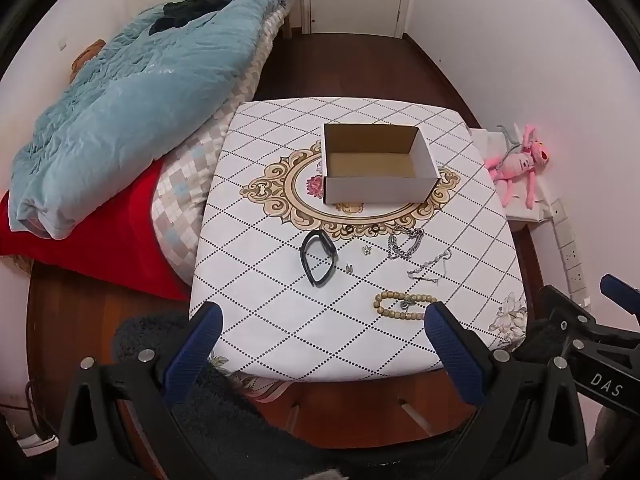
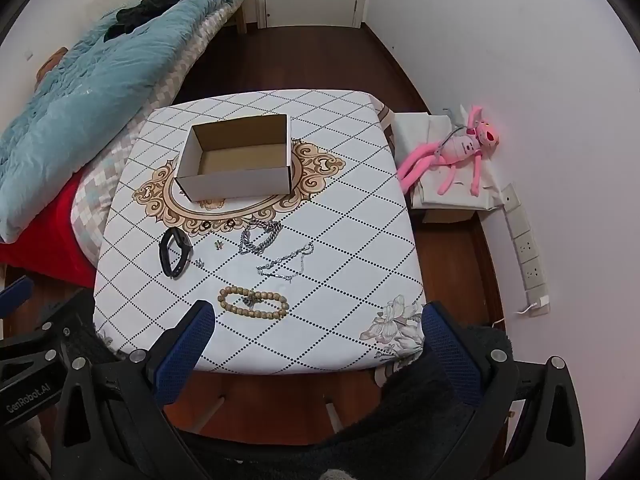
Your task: Organize jewelry
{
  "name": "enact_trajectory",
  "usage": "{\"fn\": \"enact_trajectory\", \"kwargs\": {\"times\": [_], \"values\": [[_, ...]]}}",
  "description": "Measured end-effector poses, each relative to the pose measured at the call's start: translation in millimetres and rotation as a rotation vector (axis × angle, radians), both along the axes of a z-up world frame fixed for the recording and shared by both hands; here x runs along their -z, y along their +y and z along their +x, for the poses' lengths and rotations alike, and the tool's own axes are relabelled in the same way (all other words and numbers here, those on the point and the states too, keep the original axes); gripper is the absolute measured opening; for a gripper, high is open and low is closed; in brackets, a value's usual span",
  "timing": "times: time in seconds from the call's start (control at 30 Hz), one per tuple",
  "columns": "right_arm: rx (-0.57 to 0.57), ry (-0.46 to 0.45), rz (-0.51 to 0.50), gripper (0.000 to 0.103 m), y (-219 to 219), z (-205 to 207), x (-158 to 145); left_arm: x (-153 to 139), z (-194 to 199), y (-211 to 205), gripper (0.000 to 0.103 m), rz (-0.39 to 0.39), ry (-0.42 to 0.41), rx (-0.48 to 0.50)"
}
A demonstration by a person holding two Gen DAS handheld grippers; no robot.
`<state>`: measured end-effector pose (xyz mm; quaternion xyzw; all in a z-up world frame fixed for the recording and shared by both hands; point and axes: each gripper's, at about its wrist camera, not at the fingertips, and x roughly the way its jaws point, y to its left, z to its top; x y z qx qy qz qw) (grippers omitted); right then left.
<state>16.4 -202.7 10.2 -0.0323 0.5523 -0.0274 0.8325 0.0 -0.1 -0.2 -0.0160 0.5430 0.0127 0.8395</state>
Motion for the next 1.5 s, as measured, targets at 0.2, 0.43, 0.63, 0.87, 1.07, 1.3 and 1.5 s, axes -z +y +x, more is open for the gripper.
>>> {"fn": "enact_trajectory", "kwargs": {"times": [0.2, 0.43, 0.63, 0.87, 1.07, 1.3, 1.5], "values": [[0.001, 0.0, 0.002, 0.103, -0.5, 1.7, -4.3, -5.1, -0.6, 0.0, 0.103, -0.005, -0.01, 0.004], [-0.002, -0.009, 0.017, 0.103, -4.2, -0.2, -7.1, -8.0, -0.7, 0.1, 0.103, -0.005, -0.014, 0.003], [-0.002, -0.017, 0.018, 0.103, -2.2, -0.3, -11.1, -9.1, 0.2, -3.0, 0.103, -0.005, -0.016, 0.003], [-0.003, -0.013, 0.018, 0.103, -2.8, 0.3, -11.2, -15.2, 5.7, -7.0, 0.103, -0.004, -0.011, 0.008], [0.0, -0.014, 0.016, 0.103, -3.9, -1.5, -8.4, -16.7, 6.9, -7.0, 0.103, -0.006, -0.011, 0.007], [0.004, -0.009, 0.017, 0.103, -4.6, -0.7, -7.1, -11.3, 5.3, -5.8, 0.103, -0.009, -0.006, 0.01], [0.004, -0.011, 0.017, 0.103, -4.6, -1.5, -5.4, -8.4, 4.0, -5.0, 0.103, -0.011, -0.007, 0.01]]}}
